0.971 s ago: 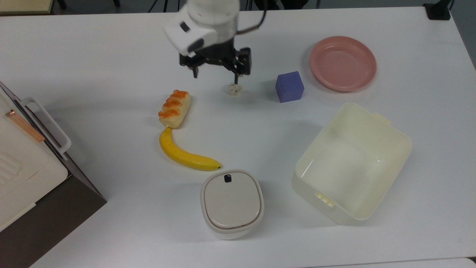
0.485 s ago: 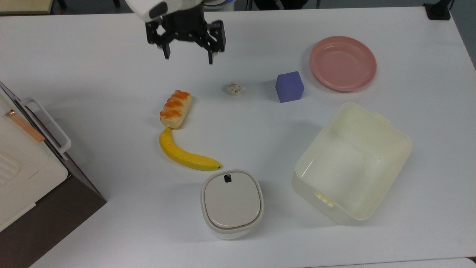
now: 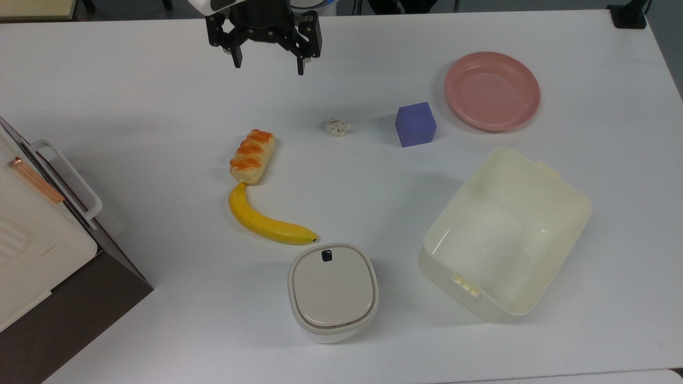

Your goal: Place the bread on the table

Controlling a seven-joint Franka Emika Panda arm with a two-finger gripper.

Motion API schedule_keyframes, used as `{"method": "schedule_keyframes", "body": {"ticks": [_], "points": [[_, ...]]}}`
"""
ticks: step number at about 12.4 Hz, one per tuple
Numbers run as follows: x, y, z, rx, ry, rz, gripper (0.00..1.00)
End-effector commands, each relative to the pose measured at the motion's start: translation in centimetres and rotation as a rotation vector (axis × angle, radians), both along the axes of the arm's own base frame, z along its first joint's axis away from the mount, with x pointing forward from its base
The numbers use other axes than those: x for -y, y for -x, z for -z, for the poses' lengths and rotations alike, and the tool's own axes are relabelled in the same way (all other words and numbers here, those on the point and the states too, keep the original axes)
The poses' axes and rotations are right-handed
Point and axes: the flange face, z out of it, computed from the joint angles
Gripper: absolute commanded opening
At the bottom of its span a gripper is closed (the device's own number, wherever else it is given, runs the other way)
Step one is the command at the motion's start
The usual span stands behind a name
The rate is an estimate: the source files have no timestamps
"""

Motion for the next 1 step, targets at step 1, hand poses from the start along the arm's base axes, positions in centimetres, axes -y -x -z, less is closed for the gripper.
{"method": "schedule_keyframes", "body": {"ticks": [1], "points": [[1.2,0.92,-0.88,-0.013,-0.005,-0.015,1.0]]}}
